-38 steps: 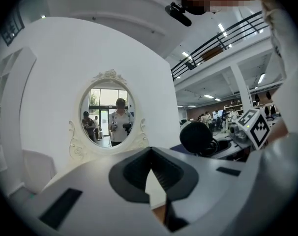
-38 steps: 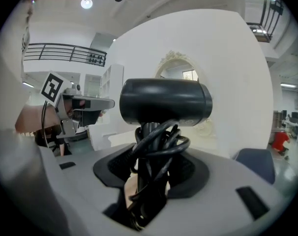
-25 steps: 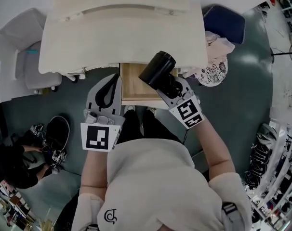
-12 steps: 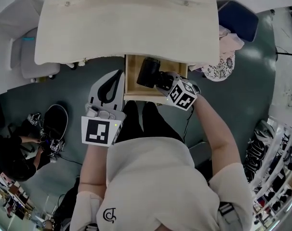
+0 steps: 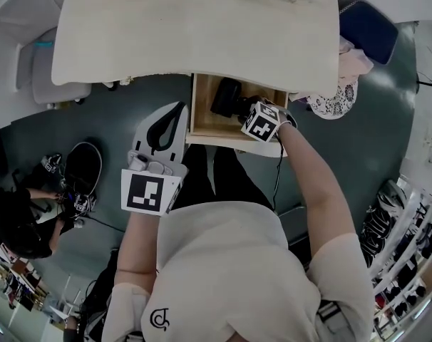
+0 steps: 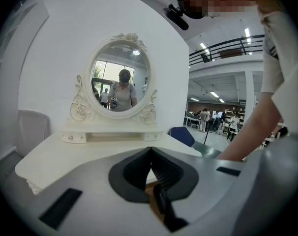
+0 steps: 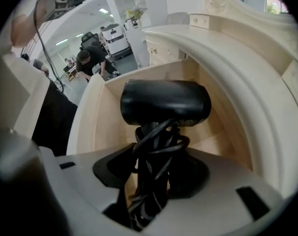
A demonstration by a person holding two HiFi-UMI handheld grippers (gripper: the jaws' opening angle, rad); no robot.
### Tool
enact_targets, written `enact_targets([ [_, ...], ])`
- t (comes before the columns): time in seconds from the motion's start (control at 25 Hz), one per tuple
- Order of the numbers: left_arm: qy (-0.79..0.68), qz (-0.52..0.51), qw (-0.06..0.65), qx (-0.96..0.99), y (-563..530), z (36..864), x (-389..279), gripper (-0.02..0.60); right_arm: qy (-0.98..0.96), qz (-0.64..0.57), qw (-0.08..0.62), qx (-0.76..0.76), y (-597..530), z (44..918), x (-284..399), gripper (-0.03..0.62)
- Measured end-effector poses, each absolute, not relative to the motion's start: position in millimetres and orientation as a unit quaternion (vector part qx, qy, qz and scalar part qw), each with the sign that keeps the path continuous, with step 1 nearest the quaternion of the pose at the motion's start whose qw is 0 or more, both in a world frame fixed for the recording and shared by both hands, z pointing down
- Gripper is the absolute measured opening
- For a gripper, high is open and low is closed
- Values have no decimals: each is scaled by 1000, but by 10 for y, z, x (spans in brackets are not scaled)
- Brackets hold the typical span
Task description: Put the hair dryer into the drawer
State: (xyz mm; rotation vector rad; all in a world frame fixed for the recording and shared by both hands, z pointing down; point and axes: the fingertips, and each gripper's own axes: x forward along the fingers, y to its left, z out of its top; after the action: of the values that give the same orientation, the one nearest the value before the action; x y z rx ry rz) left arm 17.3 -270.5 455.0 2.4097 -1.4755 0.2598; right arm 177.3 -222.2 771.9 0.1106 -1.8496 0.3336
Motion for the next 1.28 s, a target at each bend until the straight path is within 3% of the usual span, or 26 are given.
enact_targets([
  [0.72,-513,119,179,831,-2455,4831,50,11,-773,180,601,91,-2192,8083,1592,220],
  [0.8,-511,118,180,832,-2457,4844,52,11,-775,191,595,100,-2204,8075,1565,311],
  [0.88,-509,117,179,834,-2449,4845,60,11,-772,173,597,131,-2275,8089,1587,445],
  [1.12,-495,126,172,842,-2382,4835,109,11,-790,142,570,175,-2332,7769,1701,435],
  [1.24,-493,122,166,846,-2371,4774,125,11,-806,165,537,188,-2288,7447,1696,371],
  [1.28,-493,121,164,845,-2369,4758,125,11,-809,167,527,202,-2301,7328,1700,304],
])
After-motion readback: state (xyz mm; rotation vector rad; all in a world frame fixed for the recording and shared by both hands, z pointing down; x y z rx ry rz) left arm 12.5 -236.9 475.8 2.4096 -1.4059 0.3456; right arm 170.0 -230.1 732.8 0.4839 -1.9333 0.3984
